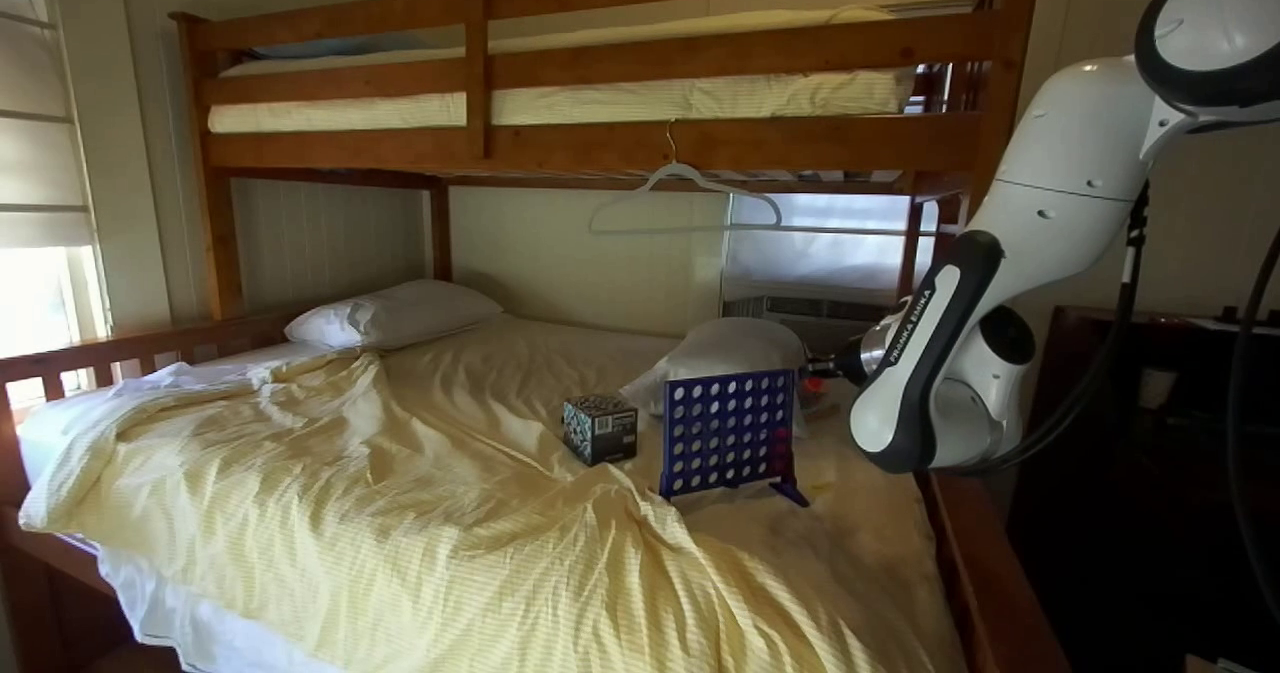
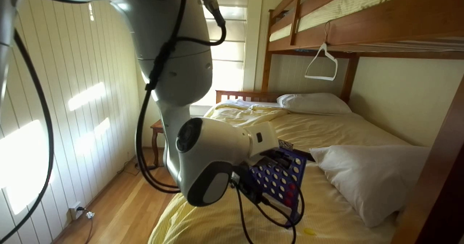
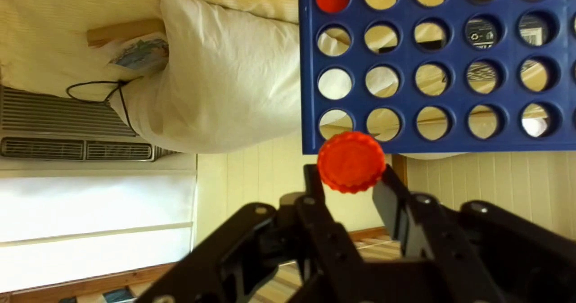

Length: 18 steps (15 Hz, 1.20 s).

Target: Put one orange ring inside the blue gameboard.

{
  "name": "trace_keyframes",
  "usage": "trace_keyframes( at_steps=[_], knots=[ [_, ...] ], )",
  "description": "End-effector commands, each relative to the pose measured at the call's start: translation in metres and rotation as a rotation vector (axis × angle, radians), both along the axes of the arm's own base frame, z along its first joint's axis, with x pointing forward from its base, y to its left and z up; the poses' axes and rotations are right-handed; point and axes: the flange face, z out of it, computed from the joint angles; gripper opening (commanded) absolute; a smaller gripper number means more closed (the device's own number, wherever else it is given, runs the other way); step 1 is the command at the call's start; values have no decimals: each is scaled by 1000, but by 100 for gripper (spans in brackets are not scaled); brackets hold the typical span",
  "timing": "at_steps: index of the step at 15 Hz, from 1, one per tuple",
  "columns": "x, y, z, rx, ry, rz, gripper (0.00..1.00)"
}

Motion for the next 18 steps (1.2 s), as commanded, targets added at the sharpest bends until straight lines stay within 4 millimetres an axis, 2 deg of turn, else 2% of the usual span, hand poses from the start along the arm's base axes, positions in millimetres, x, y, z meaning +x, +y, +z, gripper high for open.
trace_keyframes(
  at_steps=[1, 2, 7, 8, 13, 18],
  knots=[
    [2, -4, 3, 5, -12, -10, 9],
    [2, -6, 5, 5, -17, -15, 34],
    [2, -5, 3, 5, -13, -13, 34],
    [4, -6, 4, -4, -44, -16, 9],
    [9, -15, 9, -15, -91, -23, 9],
    [25, -27, 18, -25, -133, -43, 9]
  ],
)
